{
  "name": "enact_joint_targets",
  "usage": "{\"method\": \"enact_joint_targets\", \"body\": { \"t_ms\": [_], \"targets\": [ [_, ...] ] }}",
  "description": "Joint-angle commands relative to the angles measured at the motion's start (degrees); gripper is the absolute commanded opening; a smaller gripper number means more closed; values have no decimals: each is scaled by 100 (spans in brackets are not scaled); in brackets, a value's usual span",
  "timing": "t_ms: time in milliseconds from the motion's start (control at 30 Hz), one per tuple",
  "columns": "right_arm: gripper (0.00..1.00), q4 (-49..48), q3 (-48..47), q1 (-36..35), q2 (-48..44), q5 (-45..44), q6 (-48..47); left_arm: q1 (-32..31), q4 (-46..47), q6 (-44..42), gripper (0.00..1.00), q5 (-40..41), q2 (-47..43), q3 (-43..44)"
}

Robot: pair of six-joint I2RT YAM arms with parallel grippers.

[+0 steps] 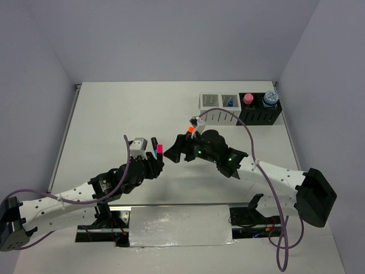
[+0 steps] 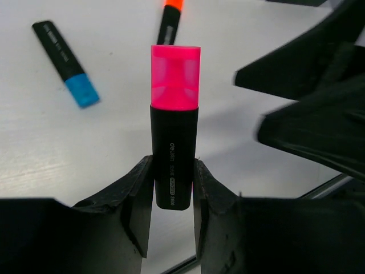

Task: Sort the stationery into containers
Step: Pick up the pen from the center of the board, then place the pen in the storage box.

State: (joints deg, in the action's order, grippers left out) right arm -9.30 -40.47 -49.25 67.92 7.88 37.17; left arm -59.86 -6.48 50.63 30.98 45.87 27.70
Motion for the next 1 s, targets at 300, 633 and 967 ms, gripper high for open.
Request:
{"method": "enact_joint_targets", "body": {
  "t_ms": [300,633,967],
  "targets": [
    [71,-854,-743,-295,810,-604,115,-26,1377,-1433,0,-998,27,86],
    [0,-908,-567,-322,601,-619,-277,-26,467,-1574,99,-51,212,770],
    [0,-1415,-1287,1206,808,-3089,-2933,-9,-2277,-267,99,1014,431,1922]
  ]
}}
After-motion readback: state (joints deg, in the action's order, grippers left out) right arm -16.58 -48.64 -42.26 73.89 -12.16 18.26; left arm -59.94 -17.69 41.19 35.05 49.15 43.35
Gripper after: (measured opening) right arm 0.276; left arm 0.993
